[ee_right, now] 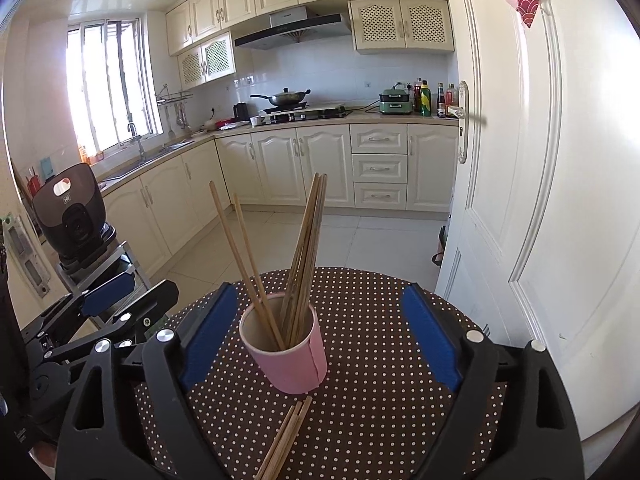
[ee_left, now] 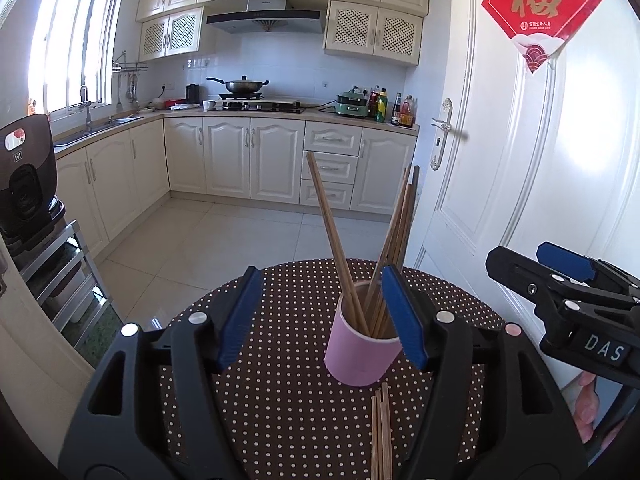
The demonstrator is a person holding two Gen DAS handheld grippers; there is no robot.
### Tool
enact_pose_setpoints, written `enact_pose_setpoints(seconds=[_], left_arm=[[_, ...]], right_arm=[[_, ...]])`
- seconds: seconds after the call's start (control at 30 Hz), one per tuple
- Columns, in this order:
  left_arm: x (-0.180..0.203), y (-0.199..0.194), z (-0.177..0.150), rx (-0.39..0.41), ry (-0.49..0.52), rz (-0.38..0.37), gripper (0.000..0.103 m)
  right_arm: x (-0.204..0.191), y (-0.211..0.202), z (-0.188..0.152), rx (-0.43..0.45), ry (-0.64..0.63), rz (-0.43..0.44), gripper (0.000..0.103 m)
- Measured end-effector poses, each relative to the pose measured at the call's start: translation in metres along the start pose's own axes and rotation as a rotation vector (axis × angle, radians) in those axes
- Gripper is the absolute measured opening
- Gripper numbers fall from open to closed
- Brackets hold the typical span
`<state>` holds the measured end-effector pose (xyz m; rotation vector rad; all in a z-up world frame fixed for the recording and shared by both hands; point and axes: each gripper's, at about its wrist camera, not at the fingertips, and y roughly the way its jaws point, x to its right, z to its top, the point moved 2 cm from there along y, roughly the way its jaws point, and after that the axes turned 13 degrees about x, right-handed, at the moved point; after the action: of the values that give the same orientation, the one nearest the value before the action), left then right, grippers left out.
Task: Organize utensils
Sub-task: 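Move both open tools down to the chopsticks lying on the table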
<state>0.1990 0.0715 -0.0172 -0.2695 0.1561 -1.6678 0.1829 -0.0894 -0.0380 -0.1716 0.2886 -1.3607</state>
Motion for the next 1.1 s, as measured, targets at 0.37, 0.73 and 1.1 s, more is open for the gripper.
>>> enact_pose_setpoints(seconds=[0.37,0.73,1.1], left_arm=[[0.001,-0.02,-0.021,-0.032,0.015,0.009,0.07],[0.004,-0.035,-0.052,-0.08,0.031,-0.009,0.074],[0.013,-0.037,-0.098,-0.192,0.016,-0.042,0.074]], right_arm=[[-0.005,-0.017,-0.025,-0.029,-0.038,0.008,0.089],[0.006,-0.024,-0.059,-0.096,-0.008,-0.006,0.089],[0.034,-0.013,-0.104,-0.214,0.066,-0.042,0.09]])
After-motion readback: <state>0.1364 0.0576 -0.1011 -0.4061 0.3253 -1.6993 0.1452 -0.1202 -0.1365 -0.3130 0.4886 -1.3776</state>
